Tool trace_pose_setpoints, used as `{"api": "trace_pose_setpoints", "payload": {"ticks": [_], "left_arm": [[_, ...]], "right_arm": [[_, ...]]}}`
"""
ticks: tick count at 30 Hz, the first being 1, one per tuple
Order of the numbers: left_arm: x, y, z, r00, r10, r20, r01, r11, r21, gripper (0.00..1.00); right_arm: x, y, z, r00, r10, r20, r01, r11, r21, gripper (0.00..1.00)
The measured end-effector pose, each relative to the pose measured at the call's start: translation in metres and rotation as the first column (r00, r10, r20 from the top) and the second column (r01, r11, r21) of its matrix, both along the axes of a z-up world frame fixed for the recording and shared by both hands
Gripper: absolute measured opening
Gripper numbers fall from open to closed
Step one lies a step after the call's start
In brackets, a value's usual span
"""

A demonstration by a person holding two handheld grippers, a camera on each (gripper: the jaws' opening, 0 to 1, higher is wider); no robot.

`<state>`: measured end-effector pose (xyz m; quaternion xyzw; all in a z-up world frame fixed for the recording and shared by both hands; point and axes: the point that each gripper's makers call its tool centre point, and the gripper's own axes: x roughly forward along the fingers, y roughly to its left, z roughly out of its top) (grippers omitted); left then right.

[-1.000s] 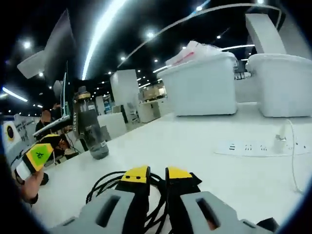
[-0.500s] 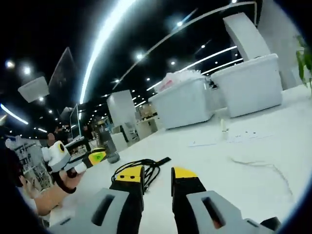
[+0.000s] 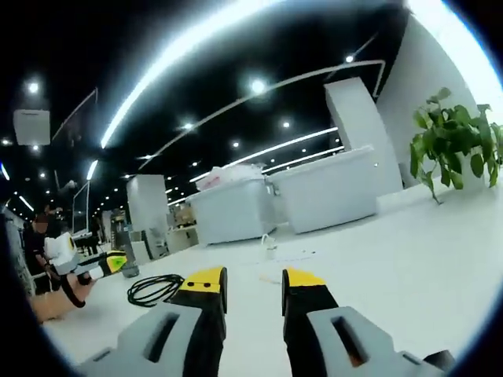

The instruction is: Coil the Type-C to USB data cable on the desktop and secure it with Velcro straps.

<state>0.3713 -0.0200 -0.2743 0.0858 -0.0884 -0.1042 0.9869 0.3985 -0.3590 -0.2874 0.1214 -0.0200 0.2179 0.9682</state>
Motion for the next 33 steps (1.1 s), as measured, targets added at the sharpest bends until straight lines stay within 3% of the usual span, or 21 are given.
{"api": "trace_pose_setpoints", "payload": {"ticks": [5,10,15,22,28,33], "left_arm": [[0.005,0.001,-0.011,0.999,0.002,-0.038,-0.002,1.000,0.002,0.22],[0.008,0.002,-0.019,0.998,0.016,-0.058,-0.015,1.000,0.023,0.22],[0.007,0.001,-0.019,0.998,0.000,-0.069,-0.002,1.000,-0.023,0.30],[0.006,0.003,-0.015,0.998,0.017,-0.056,-0.017,1.000,0.006,0.32],[0.006,0.000,-0.014,0.998,0.001,-0.064,-0.002,1.000,-0.018,0.35],[0.006,-0.006,-0.017,0.998,0.005,-0.055,-0.002,0.999,0.050,0.35]], "right_arm": [[0.003,-0.009,-0.009,0.998,-0.055,-0.017,0.055,0.998,0.004,0.31],[0.002,-0.014,-0.006,0.995,-0.097,0.033,0.099,0.994,-0.043,0.32],[0.003,-0.015,-0.011,0.994,-0.104,0.018,0.105,0.993,-0.046,0.38],[-0.001,-0.010,-0.010,0.993,-0.104,0.048,0.109,0.989,-0.102,0.40],[-0.002,-0.007,-0.010,0.994,-0.094,0.050,0.099,0.990,-0.098,0.44],[-0.003,-0.004,-0.012,0.997,-0.077,0.020,0.078,0.996,-0.039,0.46]]}}
